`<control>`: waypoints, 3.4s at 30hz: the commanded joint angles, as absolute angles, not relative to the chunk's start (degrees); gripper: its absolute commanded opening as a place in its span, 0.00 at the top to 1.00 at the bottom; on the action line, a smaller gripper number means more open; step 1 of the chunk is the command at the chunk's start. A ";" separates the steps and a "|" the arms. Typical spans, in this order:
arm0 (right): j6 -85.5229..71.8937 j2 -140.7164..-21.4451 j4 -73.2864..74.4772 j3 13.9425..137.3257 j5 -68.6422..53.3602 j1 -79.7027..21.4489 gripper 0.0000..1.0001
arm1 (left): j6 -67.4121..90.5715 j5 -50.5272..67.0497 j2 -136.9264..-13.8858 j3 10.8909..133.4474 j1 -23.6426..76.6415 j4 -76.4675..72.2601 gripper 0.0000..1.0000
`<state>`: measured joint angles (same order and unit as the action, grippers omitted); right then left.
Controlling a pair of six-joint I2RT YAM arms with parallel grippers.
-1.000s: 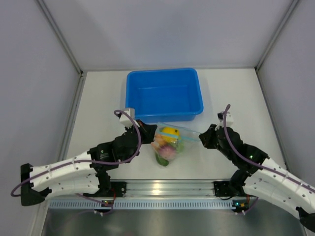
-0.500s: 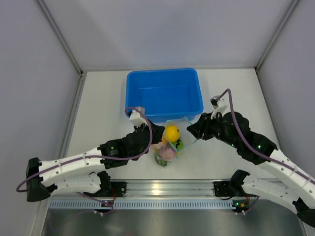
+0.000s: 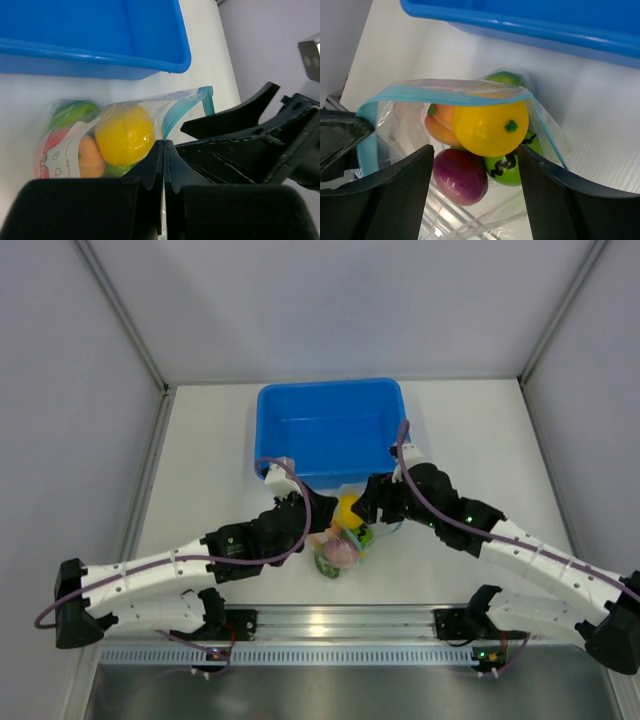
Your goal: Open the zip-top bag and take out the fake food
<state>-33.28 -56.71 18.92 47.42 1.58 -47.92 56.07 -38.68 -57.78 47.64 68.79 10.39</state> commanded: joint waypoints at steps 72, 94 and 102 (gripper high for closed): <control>-16.62 -87.26 29.27 86.82 10.02 -34.11 0.46 | 56.16 -47.20 -45.53 38.14 69.79 9.67 1.00; -22.83 -93.44 26.90 87.37 -7.46 -29.36 0.10 | 50.27 -42.45 -48.34 41.92 69.70 9.67 1.00; -30.23 -75.26 22.33 72.52 -7.74 -32.86 0.35 | 51.59 -42.71 -48.69 42.98 69.70 9.67 1.00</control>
